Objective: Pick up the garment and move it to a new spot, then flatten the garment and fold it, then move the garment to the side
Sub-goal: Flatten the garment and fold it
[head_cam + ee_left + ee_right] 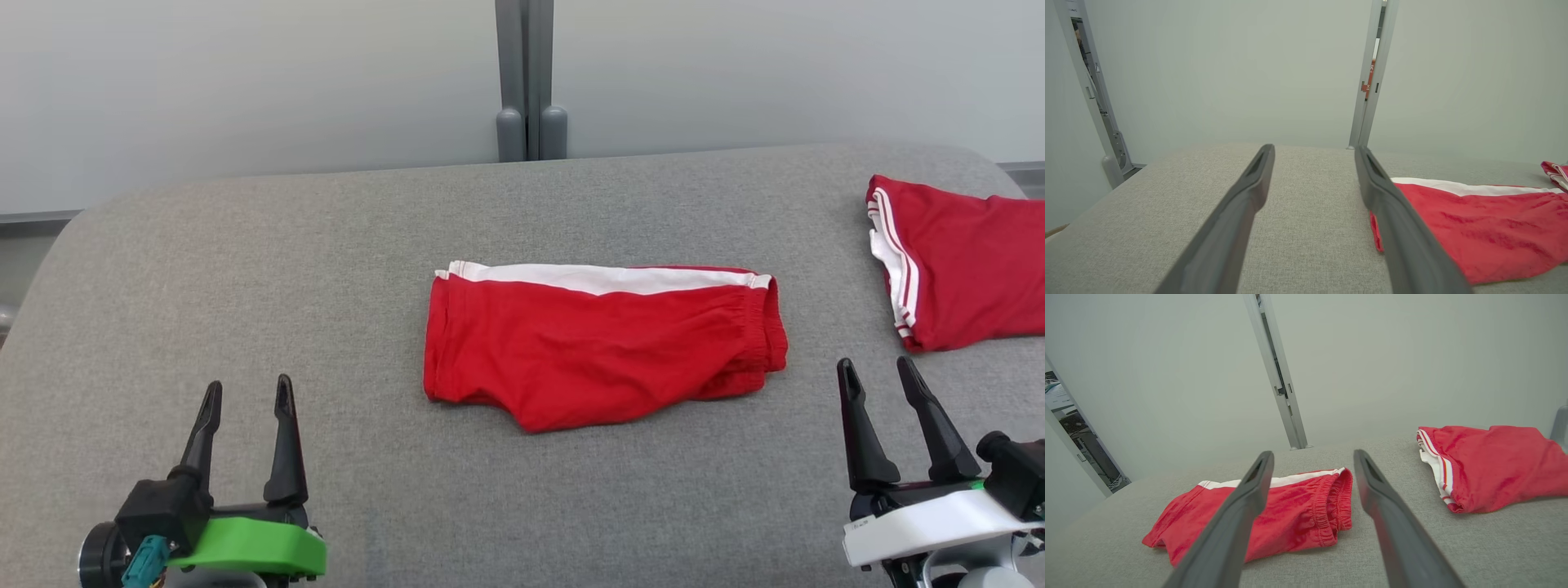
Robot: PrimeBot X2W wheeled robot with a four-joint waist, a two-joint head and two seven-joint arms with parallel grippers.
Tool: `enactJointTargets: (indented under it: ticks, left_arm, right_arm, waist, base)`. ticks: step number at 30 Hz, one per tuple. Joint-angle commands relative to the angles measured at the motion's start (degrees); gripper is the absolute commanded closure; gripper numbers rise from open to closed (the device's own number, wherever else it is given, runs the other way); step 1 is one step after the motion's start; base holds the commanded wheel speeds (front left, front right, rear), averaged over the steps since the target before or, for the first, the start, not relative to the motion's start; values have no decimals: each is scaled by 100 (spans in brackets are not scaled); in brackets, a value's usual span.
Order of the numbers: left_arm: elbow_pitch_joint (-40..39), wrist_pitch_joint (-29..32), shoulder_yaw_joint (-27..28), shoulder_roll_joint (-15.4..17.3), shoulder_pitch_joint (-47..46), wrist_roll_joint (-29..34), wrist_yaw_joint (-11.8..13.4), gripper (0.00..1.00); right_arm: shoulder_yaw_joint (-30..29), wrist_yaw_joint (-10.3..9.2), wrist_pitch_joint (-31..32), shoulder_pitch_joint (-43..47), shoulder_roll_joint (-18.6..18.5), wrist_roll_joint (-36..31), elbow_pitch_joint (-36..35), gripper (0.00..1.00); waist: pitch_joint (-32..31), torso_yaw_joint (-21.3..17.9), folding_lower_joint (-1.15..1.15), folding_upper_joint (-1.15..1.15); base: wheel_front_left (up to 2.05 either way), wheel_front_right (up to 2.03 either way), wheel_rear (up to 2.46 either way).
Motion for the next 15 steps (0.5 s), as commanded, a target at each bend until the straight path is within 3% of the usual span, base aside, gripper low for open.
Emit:
enactJointTargets:
  ticks: [1,15]
  left_arm:
    - [-47,0,62,-15,140,40,27,0]
    - [-196,0,245,-122,468,487,70,0]
  right_arm:
    - [-28,-8,-26,86,13,-59,-39,0]
    - [-74,-8,-144,343,197,-360,-7,0]
  waist:
    - [-11,-2,0,0]
    - [-55,21,0,0]
  base:
    - [0,0,0]
    - [0,0,0]
